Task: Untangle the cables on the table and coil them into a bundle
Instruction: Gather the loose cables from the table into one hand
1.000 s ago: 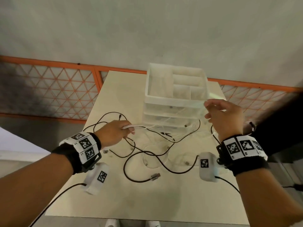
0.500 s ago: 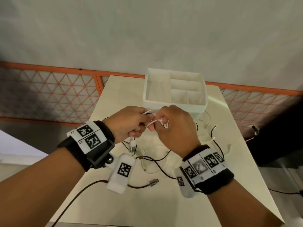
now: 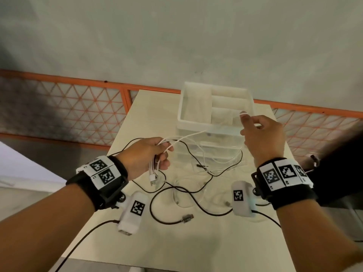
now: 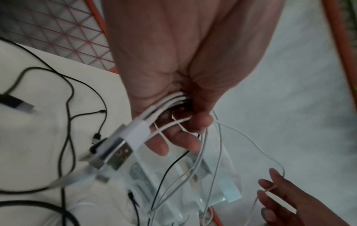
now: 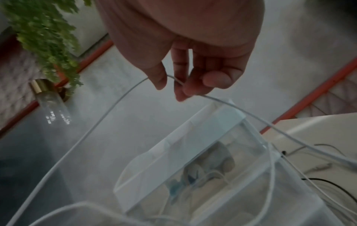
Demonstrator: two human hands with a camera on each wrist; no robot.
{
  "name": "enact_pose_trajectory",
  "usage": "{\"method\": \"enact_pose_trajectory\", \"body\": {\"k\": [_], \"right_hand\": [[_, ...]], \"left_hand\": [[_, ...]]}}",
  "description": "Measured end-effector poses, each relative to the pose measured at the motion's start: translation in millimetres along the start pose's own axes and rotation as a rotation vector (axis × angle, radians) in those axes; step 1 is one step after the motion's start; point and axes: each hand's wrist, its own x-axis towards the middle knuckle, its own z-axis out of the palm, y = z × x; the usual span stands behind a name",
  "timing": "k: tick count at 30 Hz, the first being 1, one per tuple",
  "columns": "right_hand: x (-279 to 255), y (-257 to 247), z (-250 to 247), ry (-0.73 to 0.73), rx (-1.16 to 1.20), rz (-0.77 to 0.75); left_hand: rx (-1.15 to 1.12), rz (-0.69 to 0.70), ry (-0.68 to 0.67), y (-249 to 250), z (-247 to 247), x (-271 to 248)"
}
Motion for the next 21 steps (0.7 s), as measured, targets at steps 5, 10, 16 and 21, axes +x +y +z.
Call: {"method": "enact_pose_trajectory", "body": {"k": [5, 10, 16, 21], "right_hand": [[19.7, 4.7, -16.6, -0.075, 0.080, 0.147], [28.6, -15.5, -28.1, -0.097, 0.112, -0.113], [15.0, 60.2, -21.1, -0.360, -0.200, 0.160], [-22.0, 54.4, -13.3, -0.553, -0.479, 0.083]], "left_hand": [[0.084, -0.041, 0.026, -15.6, -13.6, -1.0], [0.185, -0.002, 0.018, -16.2, -9.9, -3.2], [0.191, 0.090, 0.141, -7.2, -11.3, -1.6], [0.449, 0.161, 0.198, -4.5, -7.7, -3.8]]}}
